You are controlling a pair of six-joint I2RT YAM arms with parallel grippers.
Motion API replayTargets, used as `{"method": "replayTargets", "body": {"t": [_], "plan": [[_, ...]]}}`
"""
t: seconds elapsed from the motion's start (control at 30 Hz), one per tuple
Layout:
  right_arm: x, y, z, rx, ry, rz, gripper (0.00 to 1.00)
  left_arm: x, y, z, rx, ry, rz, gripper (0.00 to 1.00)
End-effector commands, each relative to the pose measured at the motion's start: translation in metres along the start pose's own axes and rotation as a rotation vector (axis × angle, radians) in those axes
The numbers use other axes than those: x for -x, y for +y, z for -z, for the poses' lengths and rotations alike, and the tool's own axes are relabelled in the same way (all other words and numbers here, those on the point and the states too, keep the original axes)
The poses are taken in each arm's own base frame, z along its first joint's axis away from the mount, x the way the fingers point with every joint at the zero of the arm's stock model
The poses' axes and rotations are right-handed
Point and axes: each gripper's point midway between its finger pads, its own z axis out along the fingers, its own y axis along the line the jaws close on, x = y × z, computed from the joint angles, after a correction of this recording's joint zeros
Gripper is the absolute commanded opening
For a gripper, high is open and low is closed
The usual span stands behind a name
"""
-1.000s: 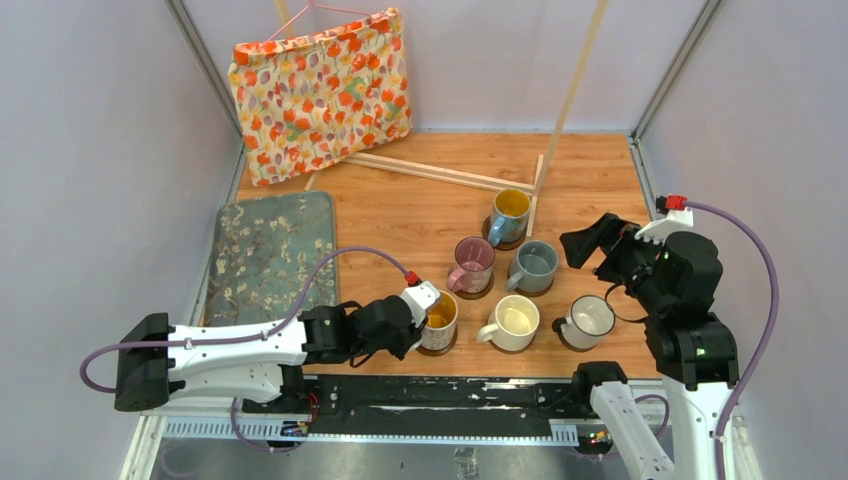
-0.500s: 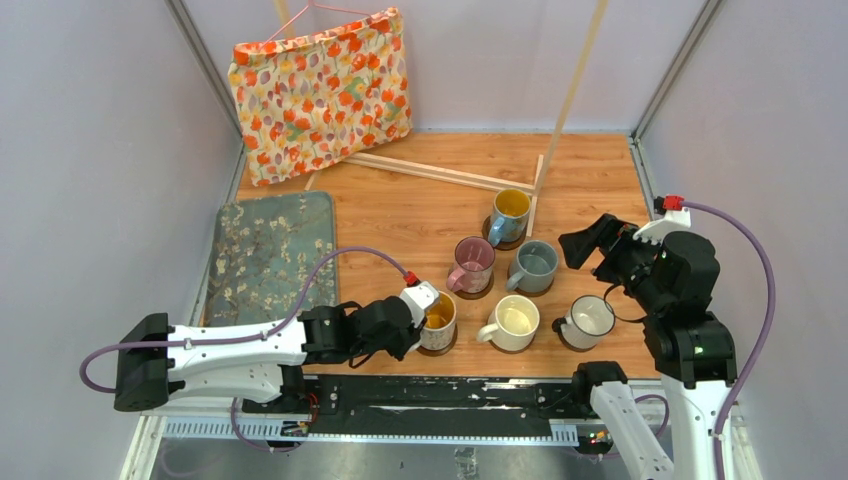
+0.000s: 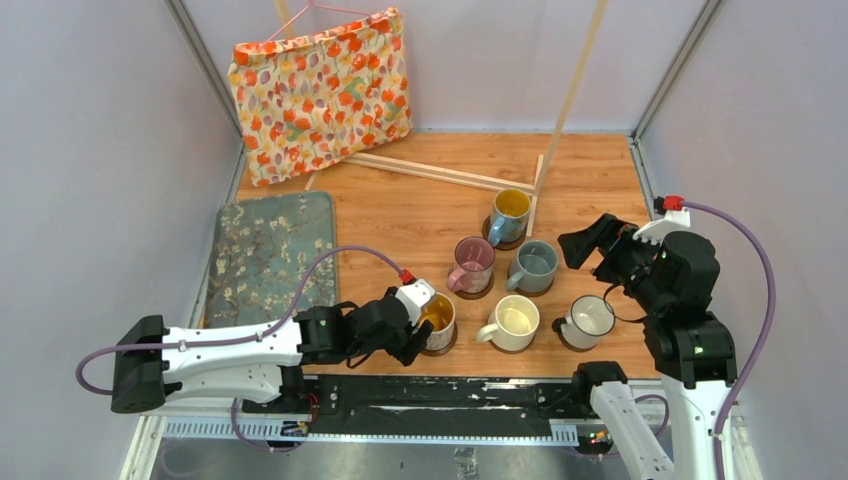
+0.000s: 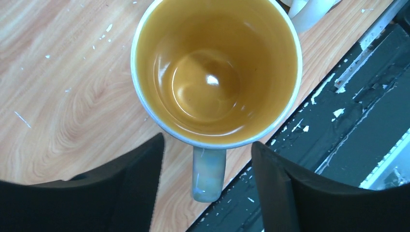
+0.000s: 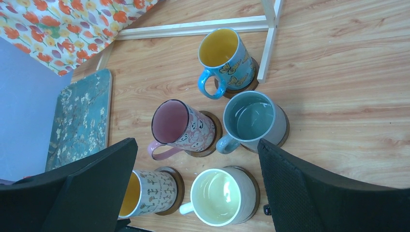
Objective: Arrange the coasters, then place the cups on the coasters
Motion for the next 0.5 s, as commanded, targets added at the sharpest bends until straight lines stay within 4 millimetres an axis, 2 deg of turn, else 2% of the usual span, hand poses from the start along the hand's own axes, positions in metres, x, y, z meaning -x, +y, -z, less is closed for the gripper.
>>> {"method": "replayTargets", "body": {"t": [0.0,0.07,0.13,0.47], "plan": [[0.001,0.006,0.001,0.031,-0.006,-0.004,1.00,0.006,-0.001,0.004,-0.001,-0.027,0.004,0.75],[0.000,0.006,0.001,0.030,-0.006,-0.003,1.00,0.011,0.000,0.007,0.000,-0.038,0.003,0.83],[0.000,0.006,0.001,0.031,-0.004,-0.001,1.00,0.017,0.000,0.010,0.004,-0.052,0.006,0.98],[-0.003,0.006,-0.005,0.028,0.029,0.001,1.00,0.056,0.003,0.030,0.045,-0.122,0.047,1.00]]}}
